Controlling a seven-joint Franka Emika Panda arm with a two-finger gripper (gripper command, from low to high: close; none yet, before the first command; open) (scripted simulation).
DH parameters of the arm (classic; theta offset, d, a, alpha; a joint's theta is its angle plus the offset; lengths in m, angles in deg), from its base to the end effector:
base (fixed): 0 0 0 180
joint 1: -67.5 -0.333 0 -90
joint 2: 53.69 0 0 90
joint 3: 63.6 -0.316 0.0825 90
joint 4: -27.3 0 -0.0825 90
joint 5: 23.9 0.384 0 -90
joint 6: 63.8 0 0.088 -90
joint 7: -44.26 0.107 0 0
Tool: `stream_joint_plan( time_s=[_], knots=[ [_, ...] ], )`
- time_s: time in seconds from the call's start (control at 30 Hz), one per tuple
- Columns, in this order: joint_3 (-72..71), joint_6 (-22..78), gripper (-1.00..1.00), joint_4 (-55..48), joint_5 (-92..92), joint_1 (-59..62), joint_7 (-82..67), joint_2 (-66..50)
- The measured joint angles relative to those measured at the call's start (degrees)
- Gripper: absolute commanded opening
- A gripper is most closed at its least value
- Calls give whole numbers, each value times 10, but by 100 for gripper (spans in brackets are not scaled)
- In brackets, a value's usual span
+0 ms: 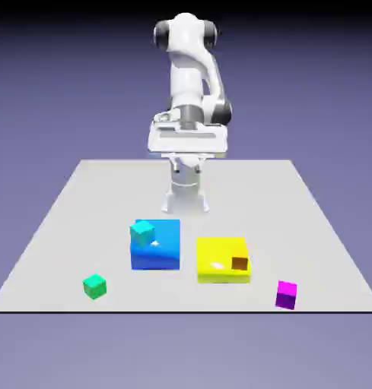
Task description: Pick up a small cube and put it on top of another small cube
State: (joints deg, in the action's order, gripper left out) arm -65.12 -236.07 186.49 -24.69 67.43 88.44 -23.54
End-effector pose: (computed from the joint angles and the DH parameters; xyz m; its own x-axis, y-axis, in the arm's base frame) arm 0.4001 0.0123 0.4521 0.5449 -0.6674 0.5076 -0.4837 -0.7447 -0.4598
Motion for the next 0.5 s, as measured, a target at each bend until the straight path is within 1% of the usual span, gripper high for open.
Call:
stream_joint_plan(
  time_s=[0.5],
  knots=[
    [-190,216,0,-225,-98,75,214,-311]
  ],
)
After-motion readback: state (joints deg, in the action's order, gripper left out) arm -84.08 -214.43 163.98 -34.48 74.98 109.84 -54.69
